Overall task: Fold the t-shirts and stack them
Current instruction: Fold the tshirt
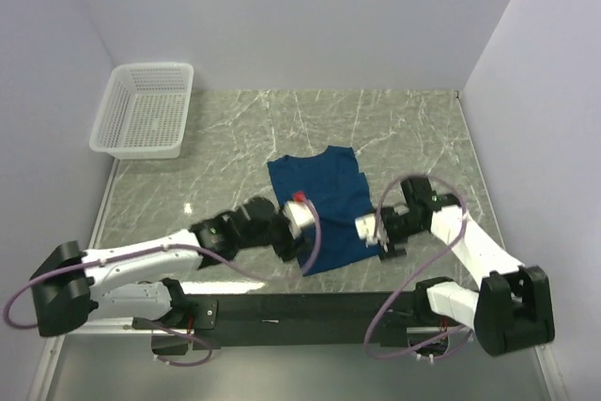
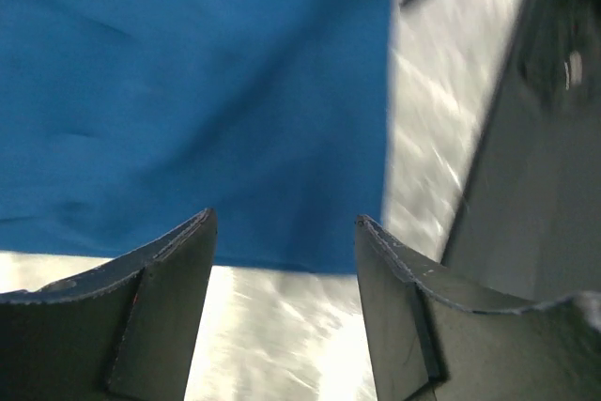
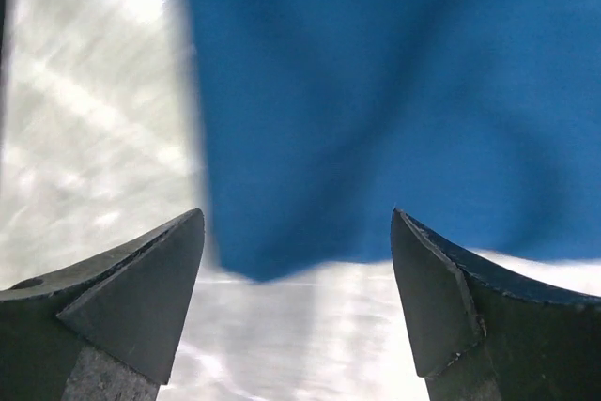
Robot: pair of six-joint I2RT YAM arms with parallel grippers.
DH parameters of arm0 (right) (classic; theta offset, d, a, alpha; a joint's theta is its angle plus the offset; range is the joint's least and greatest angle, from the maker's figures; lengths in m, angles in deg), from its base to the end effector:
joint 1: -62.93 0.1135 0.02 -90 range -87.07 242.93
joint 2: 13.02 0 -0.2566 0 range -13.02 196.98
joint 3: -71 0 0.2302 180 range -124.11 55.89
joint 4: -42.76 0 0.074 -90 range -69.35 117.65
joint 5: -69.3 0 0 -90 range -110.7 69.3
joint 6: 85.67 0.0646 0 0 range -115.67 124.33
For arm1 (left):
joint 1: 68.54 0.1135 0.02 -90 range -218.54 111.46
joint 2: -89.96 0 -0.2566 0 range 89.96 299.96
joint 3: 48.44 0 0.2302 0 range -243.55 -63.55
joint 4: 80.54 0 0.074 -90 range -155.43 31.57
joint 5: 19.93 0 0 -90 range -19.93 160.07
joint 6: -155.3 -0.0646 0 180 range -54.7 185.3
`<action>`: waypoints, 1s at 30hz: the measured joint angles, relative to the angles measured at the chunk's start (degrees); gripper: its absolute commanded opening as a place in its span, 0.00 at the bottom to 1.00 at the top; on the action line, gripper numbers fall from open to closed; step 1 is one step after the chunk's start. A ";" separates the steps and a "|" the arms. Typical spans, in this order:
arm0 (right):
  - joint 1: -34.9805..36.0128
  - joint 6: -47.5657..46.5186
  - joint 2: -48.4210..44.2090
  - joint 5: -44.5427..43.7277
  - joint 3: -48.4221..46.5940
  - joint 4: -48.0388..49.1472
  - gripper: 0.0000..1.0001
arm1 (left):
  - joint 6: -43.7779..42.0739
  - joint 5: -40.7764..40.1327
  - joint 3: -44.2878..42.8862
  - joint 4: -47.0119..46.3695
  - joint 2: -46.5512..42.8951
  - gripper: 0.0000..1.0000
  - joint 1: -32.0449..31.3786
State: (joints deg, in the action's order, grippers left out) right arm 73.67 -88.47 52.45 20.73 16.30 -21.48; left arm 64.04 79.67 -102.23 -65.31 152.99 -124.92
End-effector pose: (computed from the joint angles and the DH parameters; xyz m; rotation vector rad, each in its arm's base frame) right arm 0.1603 0.0739 0.1857 -1.9875 1.4115 0.4843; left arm 0.1329 -0.2193 0.2482 1.0991 1.7648 -0.7727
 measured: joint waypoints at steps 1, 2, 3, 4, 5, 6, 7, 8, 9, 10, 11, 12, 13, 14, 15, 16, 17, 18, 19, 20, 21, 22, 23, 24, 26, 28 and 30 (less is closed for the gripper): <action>0.04 -2.91 -1.25 -1.29 3.43 0.00 0.86 | -1.01 -1.84 0.76 0.31 1.05 0.65 -3.30; 0.20 -5.01 -3.06 -2.60 6.56 -0.17 0.86 | -1.51 -3.50 1.46 0.35 2.40 0.64 -6.19; 0.44 -6.38 -4.59 -3.50 8.81 -0.22 0.85 | -1.79 -5.22 2.12 0.44 3.85 0.64 -9.09; 0.72 -7.85 -6.51 -4.59 11.15 -0.22 0.85 | -2.12 -7.21 2.56 0.52 5.64 0.64 -11.80; 0.94 -8.85 -7.50 -5.18 12.39 -0.15 0.83 | -2.23 -8.83 2.71 0.39 7.21 0.64 -13.75; 1.14 -9.68 -7.89 -5.75 13.03 -0.04 0.83 | -2.36 -10.29 2.78 0.11 9.09 0.63 -15.37; 1.11 -10.27 -7.65 -6.29 13.07 0.28 0.82 | -2.36 -11.41 2.71 -0.37 10.78 0.63 -16.35; 1.11 -10.64 -7.21 -6.58 13.05 1.27 0.80 | -2.32 -12.50 2.43 -0.63 12.92 0.62 -16.94; 1.11 -10.84 -6.67 -6.86 13.05 2.10 0.79 | -2.21 -13.79 1.73 -0.55 15.61 0.61 -17.18; 1.11 -10.86 -5.95 -7.04 12.98 2.82 0.78 | -2.14 -14.64 1.03 -0.55 17.64 0.61 -17.35; 1.11 -10.82 -5.33 -7.08 12.79 3.28 0.76 | -2.08 -15.76 0.00 -0.55 20.24 0.61 -17.42; 1.14 -10.80 -4.83 -7.15 12.59 3.93 0.75 | -1.99 -17.00 -0.92 -0.52 22.60 0.60 -17.44; 1.14 -10.64 -4.35 -7.21 12.50 4.85 0.74 | -1.90 -18.16 -1.70 -0.52 24.70 0.60 -17.49; 1.14 -10.56 -3.85 -7.34 12.41 5.75 0.71 | -1.42 -18.73 -2.19 -0.79 25.90 0.60 -17.51; 1.14 -10.40 -3.45 -7.37 12.24 6.29 0.69 | -1.25 -19.69 -2.97 -0.85 26.47 0.60 -17.59; 1.18 -10.21 -2.91 -7.43 12.15 7.39 0.67 | -1.11 -20.33 -3.56 -0.96 27.02 0.59 -17.64; 1.25 -10.08 -2.40 -7.50 12.09 8.35 0.60 | -0.94 -20.98 -4.13 -1.03 27.87 0.57 -17.66; 1.27 -10.01 -2.05 -7.54 12.07 9.11 0.55 | -0.81 -21.29 -4.55 -1.20 28.50 0.56 -17.66; 1.29 -9.81 -1.60 -7.80 12.04 10.05 0.48 | -0.70 -21.49 -5.03 -1.27 29.03 0.55 -17.70; 1.36 -9.79 -1.16 -8.00 12.04 10.84 0.39 | -0.55 -21.53 -5.51 -1.44 29.57 0.53 -17.75; 1.40 -9.88 -0.81 -8.31 12.04 11.52 0.34 | -0.37 -21.53 -5.90 -1.75 30.12 0.53 -17.84; 1.40 -9.75 -0.50 -8.72 12.07 12.09 0.31 | -0.33 -21.53 -6.16 -2.05 30.51 0.53 -17.94; 1.40 -9.64 -0.28 -8.94 12.07 12.33 0.23 | -0.17 -21.53 -6.25 -2.45 30.73 0.54 -18.08; 1.40 -9.64 -0.26 -9.14 12.07 12.48 0.19 | 0.22 -21.51 -6.25 -2.69 30.82 0.54 -18.23; 1.40 -9.75 -0.28 -9.20 12.07 12.50 0.16 | 1.20 -21.53 -6.23 -2.69 30.80 0.60 -18.49; 1.40 -9.81 -0.28 -9.11 12.07 12.41 0.14 | 2.34 -21.27 -5.90 -2.40 30.08 0.71 -18.67; 1.40 -9.92 -0.31 -8.96 12.04 12.17 0.12 | 3.76 -20.96 -4.63 -1.27 28.17 0.77 -18.84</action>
State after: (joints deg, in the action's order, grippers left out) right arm 75.07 -98.39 52.15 11.77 28.34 -9.30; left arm 67.80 58.71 -106.86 -66.57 181.16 -143.76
